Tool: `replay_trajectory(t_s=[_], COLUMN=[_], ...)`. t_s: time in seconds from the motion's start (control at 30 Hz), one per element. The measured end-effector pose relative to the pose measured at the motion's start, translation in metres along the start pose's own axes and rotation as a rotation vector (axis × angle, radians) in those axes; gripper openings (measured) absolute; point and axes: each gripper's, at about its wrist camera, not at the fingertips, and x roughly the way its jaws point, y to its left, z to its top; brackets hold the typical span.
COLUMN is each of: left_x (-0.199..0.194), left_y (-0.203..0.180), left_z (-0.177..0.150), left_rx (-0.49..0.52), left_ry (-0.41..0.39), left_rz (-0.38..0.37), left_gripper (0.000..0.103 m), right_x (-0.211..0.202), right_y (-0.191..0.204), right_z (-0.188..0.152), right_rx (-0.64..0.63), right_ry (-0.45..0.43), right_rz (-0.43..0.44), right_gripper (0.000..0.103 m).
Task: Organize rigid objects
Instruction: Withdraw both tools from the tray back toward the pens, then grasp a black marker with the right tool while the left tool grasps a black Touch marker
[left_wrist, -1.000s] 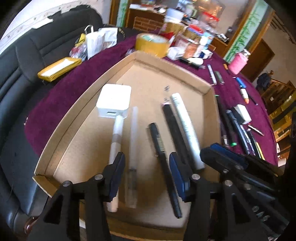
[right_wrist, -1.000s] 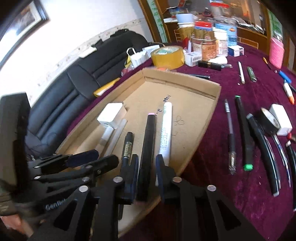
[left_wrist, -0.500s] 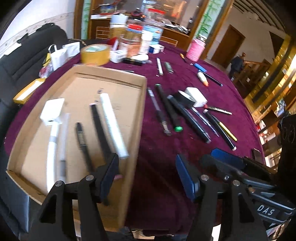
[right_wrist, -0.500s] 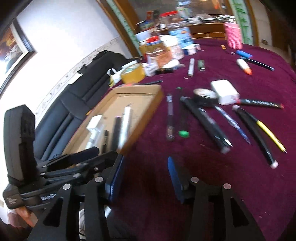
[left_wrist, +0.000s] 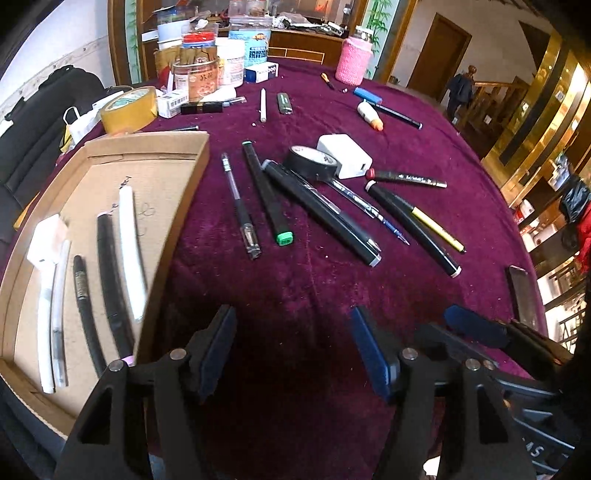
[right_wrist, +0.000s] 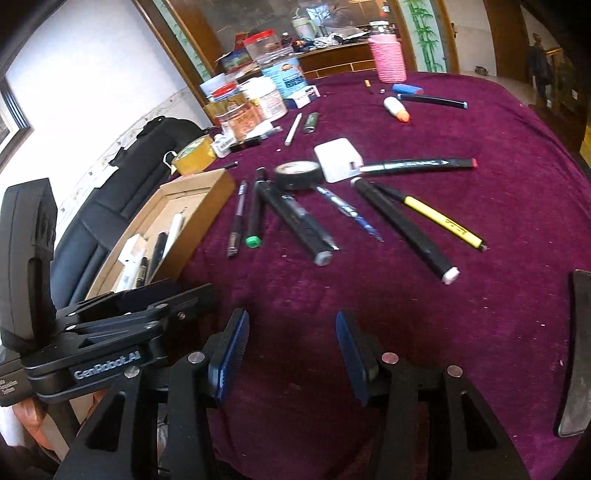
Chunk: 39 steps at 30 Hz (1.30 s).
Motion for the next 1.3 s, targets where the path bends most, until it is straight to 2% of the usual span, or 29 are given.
replay_trajectory(t_s=[0.23,0.47,0.83,1.3], left_x=[0.012,0.019,0.026,0.049], left_y=[-0.014,-0.019,0.002,-0.015], left_z=[0.005,0.009,0.024,0.048], left_rx=[0.026,0.039,-0.049,-0.063], left_ry=[0.017,0.030,0.062,0.120], left_rz=[0.046,0.058,0.006,-0.059], left_gripper=[0.064,0.064,0.068,0.068], right_x=[-0.004,0.000,0.010,0.039], right_y=[-0.014,-0.025,-0.044,-0.078], right_z=[0.001,0.007,0.028,0.067], right_rx=[0.001,0.014,0.017,0.076], right_ry=[-0.008,-0.013,-0.041,-0.022], right_rz=[-0.011,-0.006,-0.022,-0.080], right_gripper=[0.052,0.052,0.052,0.049])
